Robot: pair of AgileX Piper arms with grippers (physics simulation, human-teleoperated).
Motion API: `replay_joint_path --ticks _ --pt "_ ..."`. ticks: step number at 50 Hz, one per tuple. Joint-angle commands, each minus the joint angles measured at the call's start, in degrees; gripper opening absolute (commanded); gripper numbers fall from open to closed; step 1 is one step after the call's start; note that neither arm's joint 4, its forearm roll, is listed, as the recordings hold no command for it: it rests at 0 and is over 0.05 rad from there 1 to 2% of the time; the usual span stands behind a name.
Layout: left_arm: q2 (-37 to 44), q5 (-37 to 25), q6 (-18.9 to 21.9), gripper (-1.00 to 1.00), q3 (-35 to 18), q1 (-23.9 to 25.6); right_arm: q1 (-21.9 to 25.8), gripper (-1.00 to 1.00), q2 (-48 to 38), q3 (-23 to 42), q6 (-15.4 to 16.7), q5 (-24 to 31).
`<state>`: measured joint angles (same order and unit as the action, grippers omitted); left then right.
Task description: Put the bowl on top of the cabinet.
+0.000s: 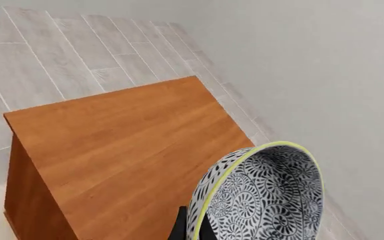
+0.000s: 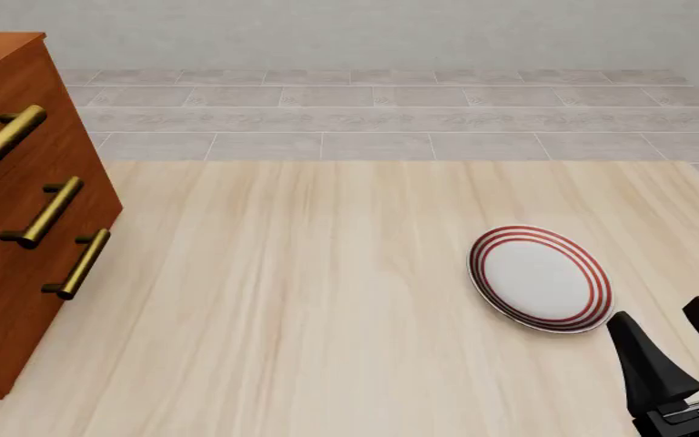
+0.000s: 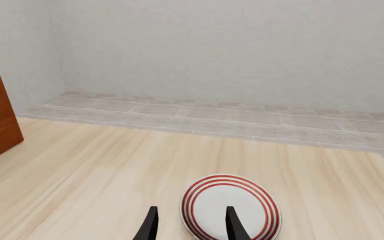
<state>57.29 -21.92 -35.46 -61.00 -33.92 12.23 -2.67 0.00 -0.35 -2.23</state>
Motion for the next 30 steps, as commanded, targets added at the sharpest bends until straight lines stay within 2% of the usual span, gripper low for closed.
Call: replay_joint_path --ticks 1,2,3,5,6,12,13,14,15,18,19,20,21,22,24,26,28,29,30 --pt "1.07 1.87 -1.96 -1.0 2.2 -1.72 0.18 1.0 -0.07 0.08 0.32 -0.04" --pt "1.69 1.34 -3.33 -1.0 2.08 -1.91 0.19 1.0 -0.06 0.08 0.32 -0.04" --pt "2.08 -0.11 -2.68 -1.0 -0.12 -1.86 0.19 1.0 -0.07 0.08 0.31 -0.04" --pt "1.71 2.43 -4.1 -1.0 3.48 -2.0 0.18 1.0 -0.03 0.08 0.3 -0.02" --pt "1.61 2.82 -3.32 -1.0 3.67 -2.17 0.17 1.0 -0.06 0.08 0.32 -0.04" --pt "1.86 3.64 -4.48 -1.0 4.78 -2.63 0.18 1.0 -0.06 0.08 0.32 -0.04" --pt "2.42 2.0 -4.79 -1.0 2.57 -2.85 0.19 1.0 -0.04 0.08 0.32 -0.03" --pt "2.43 1.97 -4.79 -1.0 2.53 -2.85 0.19 1.0 -0.04 0.08 0.32 -0.03" --pt "2.09 3.46 -5.08 -1.0 4.42 -2.82 0.19 1.0 -0.05 0.08 0.3 -0.03" --pt "2.25 4.51 -5.59 -1.0 5.53 -3.01 0.18 1.0 -0.05 0.08 0.3 -0.04" --pt "2.92 2.81 -5.79 -1.0 3.37 -3.11 0.18 1.0 -0.03 0.08 0.31 -0.02" --pt "2.67 3.97 -5.69 -1.0 4.69 -3.11 0.17 1.0 -0.06 0.08 0.31 -0.04" --pt "3.08 2.51 -5.75 -1.0 2.73 -3.18 0.18 1.0 -0.06 0.08 0.31 -0.04" --pt "2.78 4.29 -6.21 -1.0 5.02 -3.24 0.18 1.0 -0.04 0.08 0.3 -0.03" --pt "3.28 2.17 -6.09 -1.0 2.47 -3.12 0.19 1.0 -0.05 0.08 0.31 -0.03" --pt "2.65 5.07 -6.28 -1.0 6.16 -2.62 0.19 1.0 -0.04 0.08 0.31 -0.03" --pt "2.44 5.25 -6.51 -1.0 6.19 -2.54 0.18 1.0 -0.06 0.08 0.31 -0.04" --pt "2.49 2.25 -6.32 1.0 3.02 -2.3 0.18 1.0 -0.04 0.08 0.32 -0.03" --pt "2.53 1.49 -6.4 1.0 2.04 -2.59 0.18 1.0 -0.04 0.08 0.31 -0.03"
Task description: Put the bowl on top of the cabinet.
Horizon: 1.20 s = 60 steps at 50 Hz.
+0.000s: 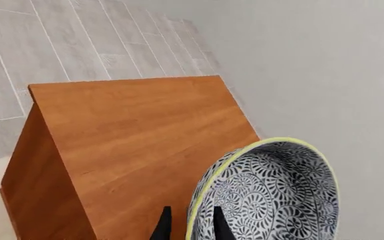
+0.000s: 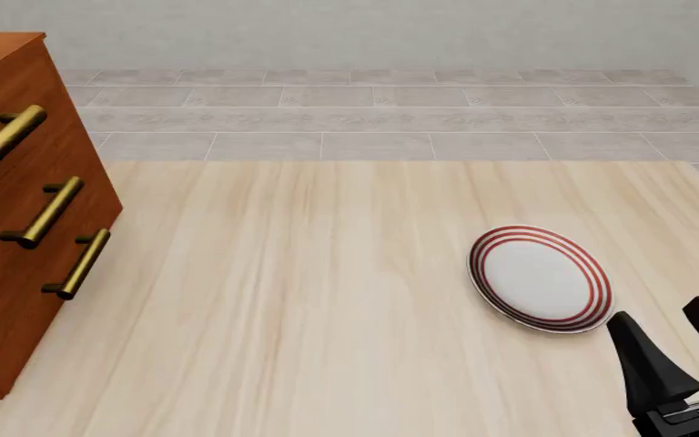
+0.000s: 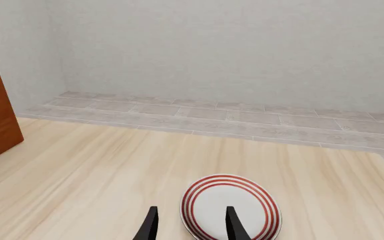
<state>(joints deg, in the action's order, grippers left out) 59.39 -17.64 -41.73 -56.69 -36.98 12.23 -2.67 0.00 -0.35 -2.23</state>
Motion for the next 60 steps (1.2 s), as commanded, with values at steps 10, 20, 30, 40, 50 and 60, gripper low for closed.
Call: replay_joint_path --ticks 10,20,30,40,50,60 --pt "-2.9 1.46 -2.01 1.0 1.74 2.94 0.19 1.0 -0.08 0.08 0.31 -0.05" --pt "-5.99 -0.12 -1.82 1.0 -1.27 5.4 0.18 1.0 -0.06 0.08 0.32 -0.04" --pt "-10.59 0.17 -4.26 1.0 -3.28 7.82 0.18 1.0 -0.06 0.08 0.31 -0.04" --pt "-13.65 -1.76 -3.95 1.0 -4.19 10.66 0.17 1.0 -0.04 0.08 0.31 -0.03" --pt "-17.37 -4.15 -3.46 1.0 -2.23 12.58 0.18 1.0 -0.07 0.08 0.31 -0.05" --pt "-22.57 -8.44 -2.31 1.0 -2.77 15.56 0.18 1.0 -0.04 0.08 0.32 -0.03"
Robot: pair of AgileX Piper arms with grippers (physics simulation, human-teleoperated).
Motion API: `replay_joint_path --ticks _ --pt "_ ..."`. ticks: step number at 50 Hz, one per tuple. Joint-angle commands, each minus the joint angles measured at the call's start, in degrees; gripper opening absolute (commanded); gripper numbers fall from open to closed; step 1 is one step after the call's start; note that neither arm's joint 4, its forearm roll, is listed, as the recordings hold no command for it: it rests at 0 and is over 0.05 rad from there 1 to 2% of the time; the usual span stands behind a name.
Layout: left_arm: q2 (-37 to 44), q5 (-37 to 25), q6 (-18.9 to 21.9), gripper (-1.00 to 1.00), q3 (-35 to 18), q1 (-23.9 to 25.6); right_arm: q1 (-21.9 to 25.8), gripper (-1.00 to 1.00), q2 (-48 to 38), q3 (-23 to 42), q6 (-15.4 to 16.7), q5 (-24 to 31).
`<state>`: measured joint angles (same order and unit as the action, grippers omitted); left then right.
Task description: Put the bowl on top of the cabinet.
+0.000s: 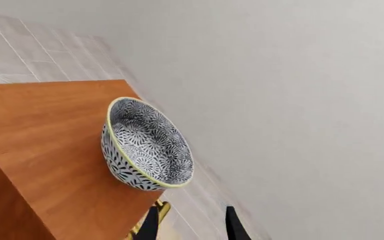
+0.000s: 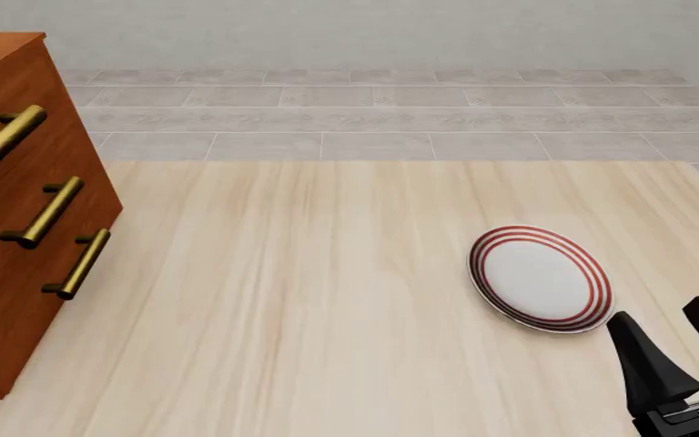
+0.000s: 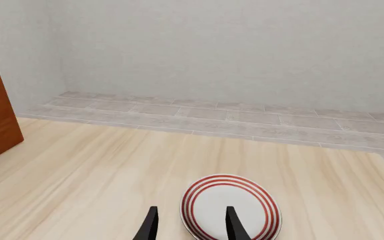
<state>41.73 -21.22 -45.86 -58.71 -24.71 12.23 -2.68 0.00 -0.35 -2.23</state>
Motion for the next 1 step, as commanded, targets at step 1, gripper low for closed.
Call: replay_joint_path --ticks 1 --pt "-5.32 -5.17 1.81 1.0 -0.58 3.51 0.17 1.0 -0.04 0.08 0.31 -0.03"
